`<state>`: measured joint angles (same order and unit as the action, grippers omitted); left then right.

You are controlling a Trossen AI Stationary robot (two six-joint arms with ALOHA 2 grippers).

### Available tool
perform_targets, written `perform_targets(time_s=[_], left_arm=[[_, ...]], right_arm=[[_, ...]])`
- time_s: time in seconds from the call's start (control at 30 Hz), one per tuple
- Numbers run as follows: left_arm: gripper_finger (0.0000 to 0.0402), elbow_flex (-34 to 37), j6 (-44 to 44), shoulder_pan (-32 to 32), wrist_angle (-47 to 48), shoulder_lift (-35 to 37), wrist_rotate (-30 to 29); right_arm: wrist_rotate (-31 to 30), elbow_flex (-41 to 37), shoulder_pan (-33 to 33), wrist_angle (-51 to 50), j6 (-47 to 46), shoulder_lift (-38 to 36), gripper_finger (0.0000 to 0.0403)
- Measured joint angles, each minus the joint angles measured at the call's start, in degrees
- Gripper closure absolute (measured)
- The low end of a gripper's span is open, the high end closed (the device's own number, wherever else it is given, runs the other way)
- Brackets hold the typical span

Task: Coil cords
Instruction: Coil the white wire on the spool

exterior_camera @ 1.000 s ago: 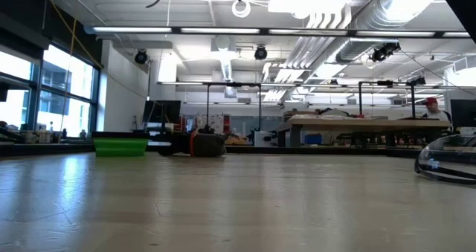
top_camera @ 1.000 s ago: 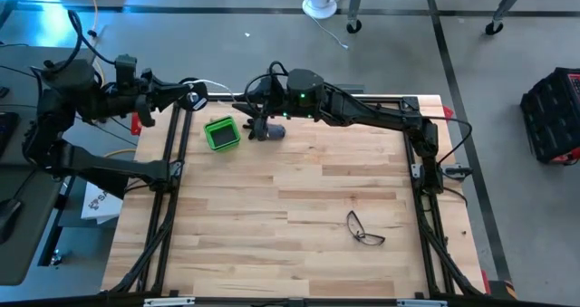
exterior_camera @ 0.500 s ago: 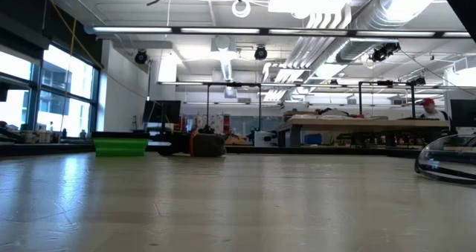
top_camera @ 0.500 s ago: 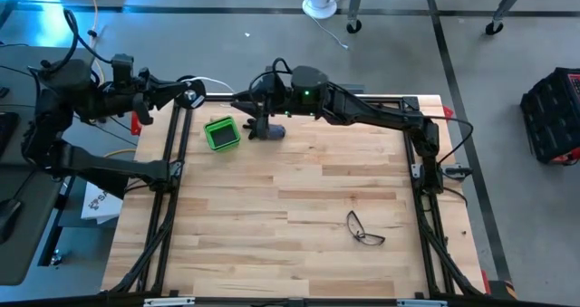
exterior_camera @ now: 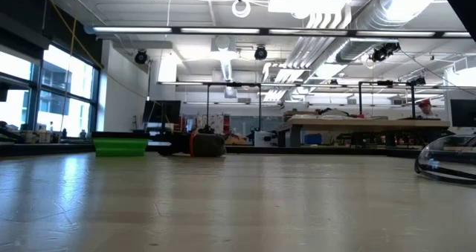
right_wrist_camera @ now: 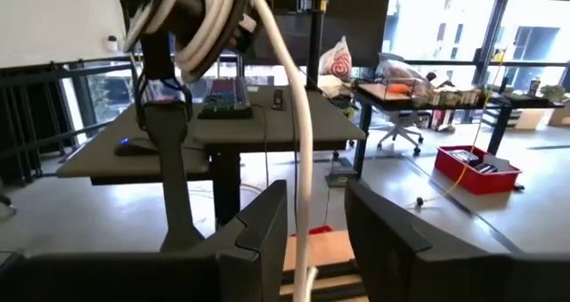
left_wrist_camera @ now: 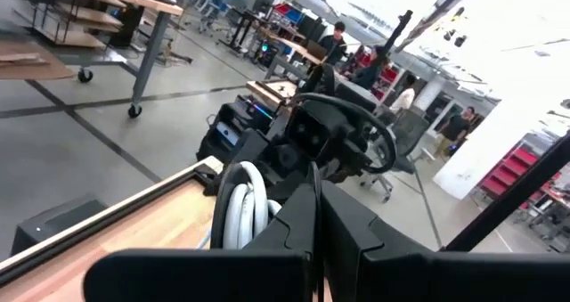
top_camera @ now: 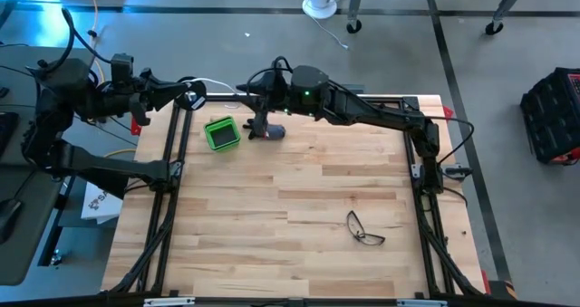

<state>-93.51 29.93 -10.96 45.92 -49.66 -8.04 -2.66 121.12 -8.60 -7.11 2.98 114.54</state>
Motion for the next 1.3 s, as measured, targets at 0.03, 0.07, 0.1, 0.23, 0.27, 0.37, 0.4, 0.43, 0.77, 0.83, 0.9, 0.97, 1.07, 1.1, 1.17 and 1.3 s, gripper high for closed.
perform_targets(time_s=[0.03,0.07,0.1,0.23,0.27,0.37,0.4,0.43,0.77,0.83,0.9,0.97,1.07,1.1,1.17,1.3], left_arm=[[0.0401,0.0,0.0,0.0,0.0,0.0,0.0],[0.0401,0.0,0.0,0.0,0.0,0.0,0.0],[0.0402,0.0,0.0,0.0,0.0,0.0,0.0],[0.0401,0.0,0.0,0.0,0.0,0.0,0.0],[0.0401,0.0,0.0,0.0,0.0,0.0,-0.1],[0.0401,0.0,0.0,0.0,0.0,0.0,-0.2],[0.0401,0.0,0.0,0.0,-0.1,-0.1,-0.2],[0.0401,0.0,-0.1,0.0,-0.2,-0.2,-0.2],[0.0401,0.0,-0.1,0.0,-0.4,-0.6,-0.1],[0.0401,0.0,-0.1,0.0,-0.5,-0.6,-0.2],[0.0401,0.0,-0.1,0.0,-0.7,-0.6,-0.2],[0.0402,0.0,-0.1,0.0,-0.8,-0.6,-0.2],[0.0401,0.0,-0.1,0.0,-0.8,-0.6,-0.2],[0.0402,0.0,-0.1,0.0,-0.8,-0.6,-0.2],[0.0401,0.0,-0.1,0.0,-0.8,-0.6,-0.2],[0.0401,0.0,-0.1,0.0,-0.8,-0.6,-0.3]], right_arm=[[0.0,0.0,0.0,-0.1,0.0,0.0,0.0291],[0.0,0.0,0.0,-0.3,0.0,0.0,0.0288],[0.0,0.0,0.0,-0.5,0.0,0.0,0.0286],[0.0,0.0,0.0,-2.7,-1.6,0.0,0.0284],[0.1,0.0,0.0,-3.3,-1.8,0.0,0.0284],[0.1,0.0,0.0,-4.0,-2.0,0.0,0.0284],[0.0,0.0,0.0,-4.0,-1.9,0.0,0.0284],[0.1,0.0,0.0,-4.1,-2.0,0.0,0.0284],[0.0,0.0,0.0,-4.3,-3.0,0.0,0.0306],[0.1,0.0,0.0,-4.3,-3.0,0.0,0.0319],[0.0,0.0,0.0,-4.3,-3.0,0.0,0.0331],[0.0,0.0,0.0,-4.3,-3.0,0.0,0.0341],[0.0,0.0,0.0,-4.4,-3.0,0.0,0.0352],[0.0,0.0,0.0,-4.6,-3.0,0.0,0.0354],[0.0,0.0,0.0,-4.8,-3.0,0.0,0.0358],[0.0,0.0,0.0,-5.8,-3.0,0.0,0.0378]])
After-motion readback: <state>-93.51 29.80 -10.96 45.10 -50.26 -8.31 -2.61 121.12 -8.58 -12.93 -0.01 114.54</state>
